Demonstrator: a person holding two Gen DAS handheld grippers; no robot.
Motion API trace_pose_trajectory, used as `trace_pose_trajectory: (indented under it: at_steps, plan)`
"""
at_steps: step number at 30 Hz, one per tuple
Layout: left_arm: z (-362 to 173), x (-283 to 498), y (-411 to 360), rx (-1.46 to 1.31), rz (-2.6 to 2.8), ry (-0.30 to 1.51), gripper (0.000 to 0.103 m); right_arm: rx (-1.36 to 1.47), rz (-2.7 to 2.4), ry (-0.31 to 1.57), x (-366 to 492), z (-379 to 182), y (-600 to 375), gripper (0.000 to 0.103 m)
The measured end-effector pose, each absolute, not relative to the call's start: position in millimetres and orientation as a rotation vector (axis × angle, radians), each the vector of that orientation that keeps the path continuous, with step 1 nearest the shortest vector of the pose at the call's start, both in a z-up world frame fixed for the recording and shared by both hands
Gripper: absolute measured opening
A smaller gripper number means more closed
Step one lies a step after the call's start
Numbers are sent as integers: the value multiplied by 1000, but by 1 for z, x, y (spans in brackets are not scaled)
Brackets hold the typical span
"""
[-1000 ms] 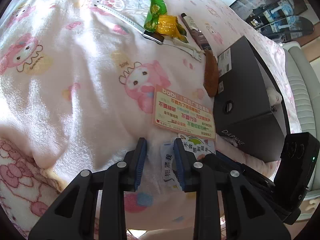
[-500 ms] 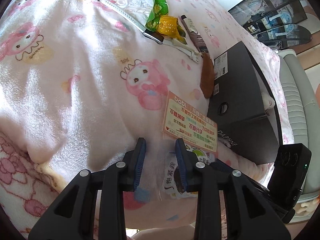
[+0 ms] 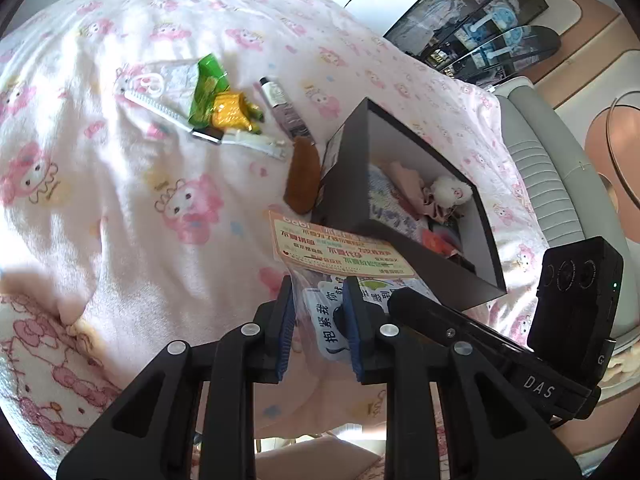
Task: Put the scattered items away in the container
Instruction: 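Carry the sticker pack into the black box and open the left gripper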
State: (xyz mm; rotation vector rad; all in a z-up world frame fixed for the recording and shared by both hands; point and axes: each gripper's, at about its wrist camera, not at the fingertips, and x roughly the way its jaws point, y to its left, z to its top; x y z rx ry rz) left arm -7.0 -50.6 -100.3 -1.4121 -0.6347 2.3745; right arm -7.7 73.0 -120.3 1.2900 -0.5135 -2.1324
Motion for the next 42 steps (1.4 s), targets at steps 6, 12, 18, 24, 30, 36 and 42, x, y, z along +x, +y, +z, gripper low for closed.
trace_pose_trajectory:
  at_steps: [6, 12, 18, 24, 30, 36, 42]
  plan:
    - [-64, -16, -16, -1303, 2346, -546, 21, 1159, -2226, -538, -26, -82, 141, 28]
    - [-56, -64, 24, -1247, 2286, -522, 21, 1077, -2308, -516, -63, -56, 187, 28]
    - [-92, -117, 69, -1374, 2271, -449, 21, 1258, -2323, -509, -121, -88, 214, 28]
    - [-123, -132, 83, -1513, 2246, -420, 21, 1420, -2260, -463, -147, -120, 222, 28]
    - [-138, -135, 90, -1595, 2255, -350, 21, 1502, -2215, -404, -149, -137, 218, 29]
    - [-139, -139, 88, -1607, 2262, -316, 20, 1577, -2249, -368, -145, -141, 233, 35]
    - [-136, -140, 87, -1599, 2243, -328, 20, 1560, -2286, -425, -136, -135, 257, 47]
